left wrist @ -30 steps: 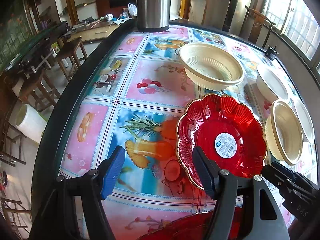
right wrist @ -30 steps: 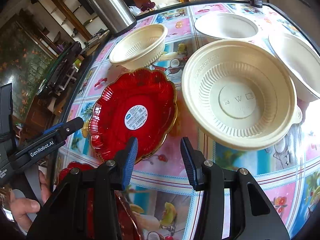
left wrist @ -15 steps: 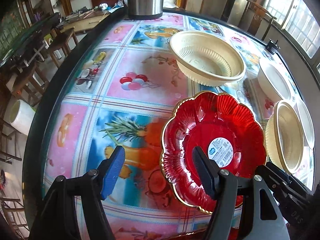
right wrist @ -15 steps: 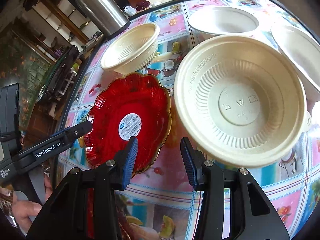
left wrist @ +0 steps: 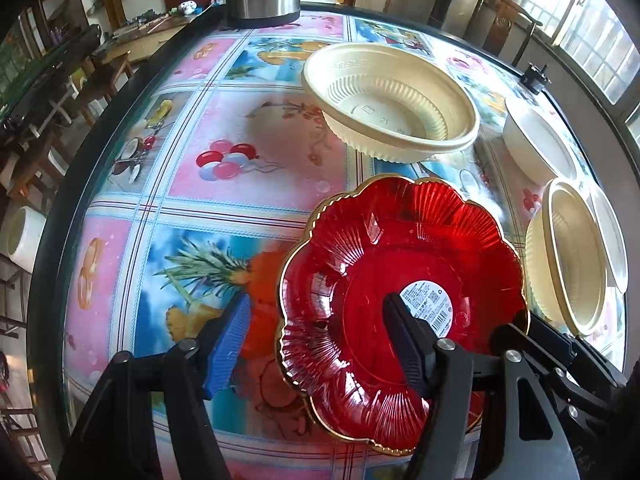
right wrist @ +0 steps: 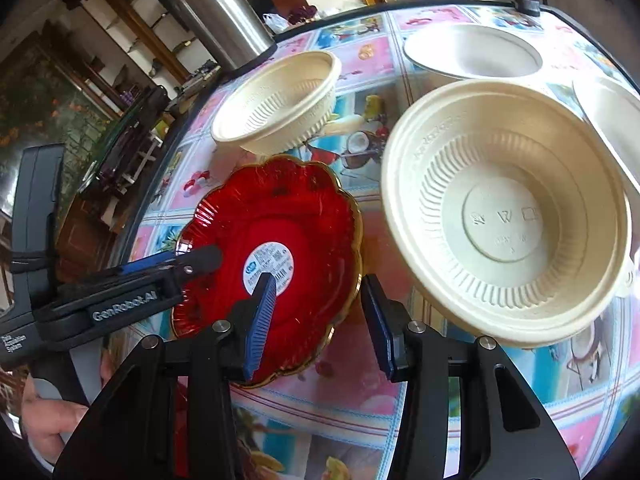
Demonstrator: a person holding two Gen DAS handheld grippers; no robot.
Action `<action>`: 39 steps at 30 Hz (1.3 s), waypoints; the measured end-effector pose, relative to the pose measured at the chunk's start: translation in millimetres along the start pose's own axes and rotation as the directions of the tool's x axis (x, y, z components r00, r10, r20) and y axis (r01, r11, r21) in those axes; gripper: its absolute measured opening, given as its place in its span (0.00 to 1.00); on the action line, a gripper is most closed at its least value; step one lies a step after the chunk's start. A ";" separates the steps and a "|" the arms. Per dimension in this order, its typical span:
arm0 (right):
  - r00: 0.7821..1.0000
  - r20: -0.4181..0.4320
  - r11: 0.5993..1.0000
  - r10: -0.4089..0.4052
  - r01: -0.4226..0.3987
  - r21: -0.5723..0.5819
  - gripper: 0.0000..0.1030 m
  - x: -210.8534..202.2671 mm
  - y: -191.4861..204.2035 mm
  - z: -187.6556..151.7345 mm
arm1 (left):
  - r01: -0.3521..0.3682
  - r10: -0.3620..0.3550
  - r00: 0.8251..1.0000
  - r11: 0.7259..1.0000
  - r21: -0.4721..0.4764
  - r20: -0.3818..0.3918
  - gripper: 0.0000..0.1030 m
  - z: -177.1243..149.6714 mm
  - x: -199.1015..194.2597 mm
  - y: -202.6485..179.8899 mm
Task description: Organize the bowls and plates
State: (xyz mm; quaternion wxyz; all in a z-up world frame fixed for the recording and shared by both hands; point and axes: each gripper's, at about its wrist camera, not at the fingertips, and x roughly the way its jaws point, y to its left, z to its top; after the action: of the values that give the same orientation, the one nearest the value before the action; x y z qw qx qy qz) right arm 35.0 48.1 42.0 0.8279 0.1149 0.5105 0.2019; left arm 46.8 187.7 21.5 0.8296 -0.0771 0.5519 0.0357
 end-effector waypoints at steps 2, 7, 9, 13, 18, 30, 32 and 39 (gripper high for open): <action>1.000 0.007 1.000 0.006 -0.006 0.003 0.43 1.4 -1.2 1.3 | 0.005 -0.005 1.000 1.000 0.006 -0.008 0.58 1.0 3.1 -2.7; 1.000 0.009 1.000 0.021 -0.021 0.011 0.33 7.2 -4.3 1.9 | -0.055 0.055 0.999 0.998 0.012 0.000 0.31 1.9 6.9 -3.1; 1.000 0.010 1.000 0.019 -0.019 0.007 0.25 8.8 -5.8 0.4 | -0.070 0.070 0.997 0.997 0.010 0.009 0.25 2.0 6.5 -0.1; 1.000 0.018 1.000 0.025 -0.025 0.007 0.19 8.5 -9.8 -1.4 | -0.071 0.071 0.997 0.997 0.002 0.028 0.21 1.4 3.7 3.9; 0.999 0.038 0.999 0.028 -0.027 -0.026 0.19 3.1 -4.0 -0.9 | -0.072 0.073 0.996 0.997 -0.019 0.054 0.17 0.7 -5.1 8.6; 0.996 0.078 0.996 0.050 -0.044 -0.073 0.19 -27.0 16.5 -1.2 | -0.059 0.063 0.990 0.998 -0.030 0.125 0.17 -5.5 -48.5 14.2; 0.995 0.091 0.995 0.049 -0.040 -0.093 0.19 -37.4 23.4 -4.7 | -0.057 0.061 0.987 0.998 -0.035 0.145 0.17 -9.6 -59.6 15.5; 0.992 0.102 0.991 0.073 -0.061 -0.120 0.19 -59.3 39.6 -27.6 | -0.053 0.062 0.979 0.997 -0.051 0.194 0.17 -36.1 -90.5 22.5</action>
State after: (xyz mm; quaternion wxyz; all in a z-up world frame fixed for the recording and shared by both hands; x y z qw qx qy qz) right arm -21.8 56.2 92.6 0.8520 0.0940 0.4488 0.2528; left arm -24.5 206.2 89.2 0.8764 -0.0760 0.4689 0.0795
